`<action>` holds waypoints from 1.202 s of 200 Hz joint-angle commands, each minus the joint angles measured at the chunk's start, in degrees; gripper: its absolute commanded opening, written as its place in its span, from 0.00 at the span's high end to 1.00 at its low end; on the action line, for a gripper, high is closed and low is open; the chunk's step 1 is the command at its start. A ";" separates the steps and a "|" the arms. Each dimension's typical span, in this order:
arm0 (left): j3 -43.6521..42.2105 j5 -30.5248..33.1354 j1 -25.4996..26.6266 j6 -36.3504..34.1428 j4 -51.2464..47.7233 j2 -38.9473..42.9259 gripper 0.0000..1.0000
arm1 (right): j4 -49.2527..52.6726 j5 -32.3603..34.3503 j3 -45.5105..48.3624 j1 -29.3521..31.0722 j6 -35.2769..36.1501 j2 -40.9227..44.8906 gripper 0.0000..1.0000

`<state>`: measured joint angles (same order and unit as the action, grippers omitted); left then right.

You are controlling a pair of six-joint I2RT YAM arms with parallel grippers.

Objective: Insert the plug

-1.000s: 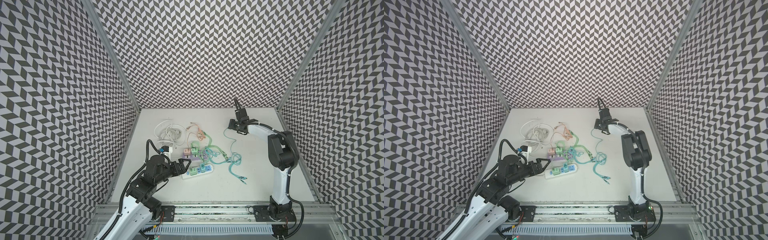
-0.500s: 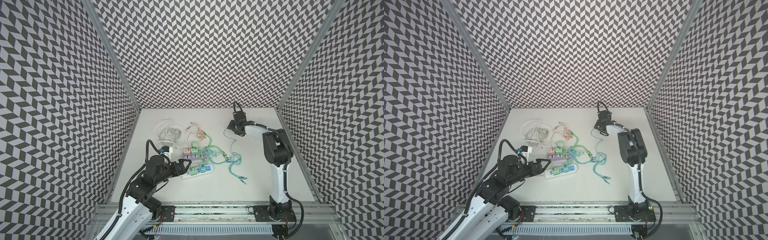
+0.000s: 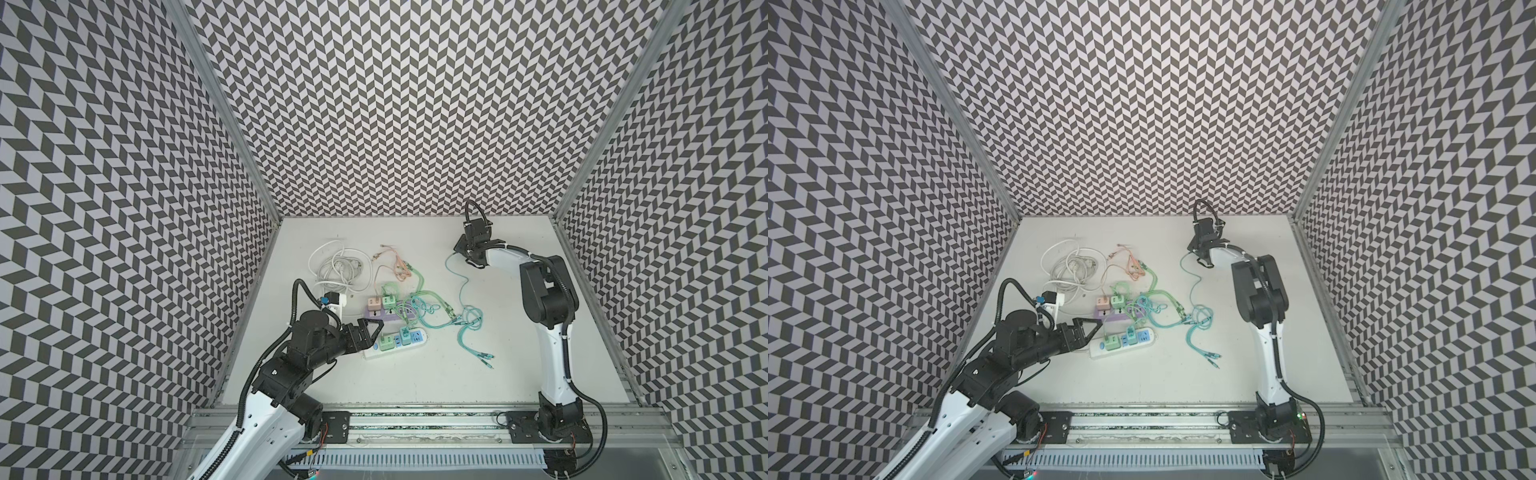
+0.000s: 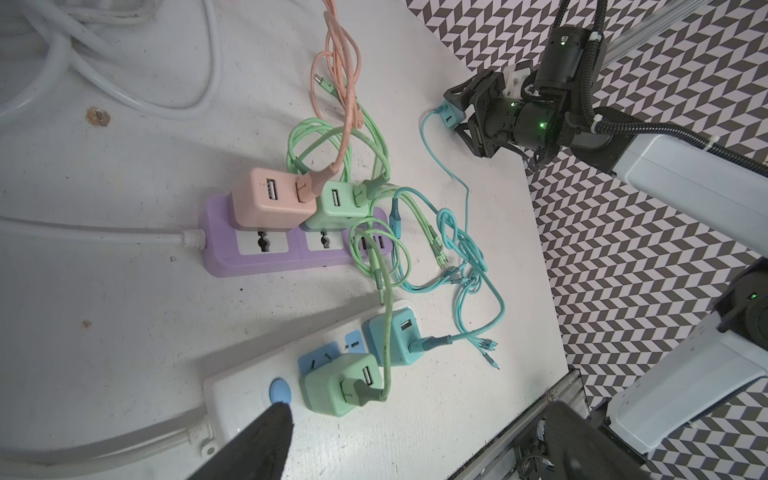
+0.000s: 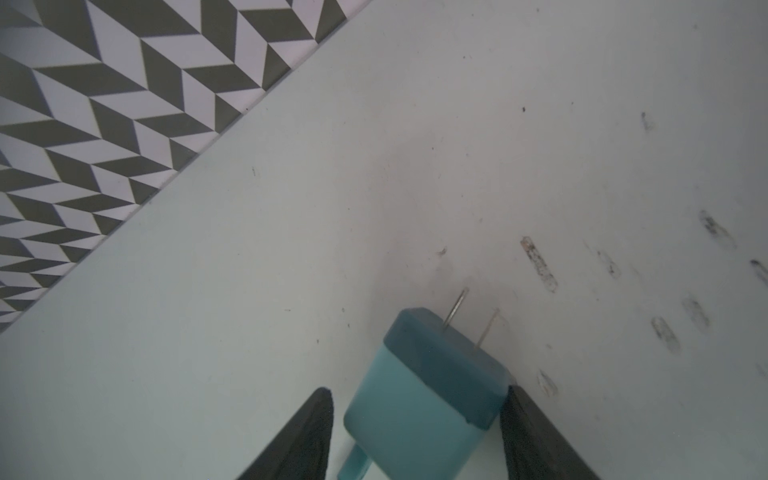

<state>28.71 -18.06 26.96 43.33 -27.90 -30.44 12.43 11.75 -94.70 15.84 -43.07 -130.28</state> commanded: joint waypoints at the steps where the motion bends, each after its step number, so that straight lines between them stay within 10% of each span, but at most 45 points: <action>1: -0.52 -1.01 -0.24 -0.84 1.45 -0.34 0.04 | 1.72 2.59 -2.40 -0.06 -0.60 -3.05 0.39; 110: -0.58 -1.53 -0.20 -1.16 1.64 -0.45 0.04 | 4.93 4.83 -3.81 0.02 14.44 -3.83 0.61; 240: 3.23 -0.24 -0.33 -2.26 1.27 -3.16 0.04 | -5.35 -20.07 17.65 -0.09 35.79 24.14 0.66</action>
<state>29.23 -19.14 26.96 41.82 -27.11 -33.12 12.01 -1.61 -79.55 15.84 -11.79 -112.33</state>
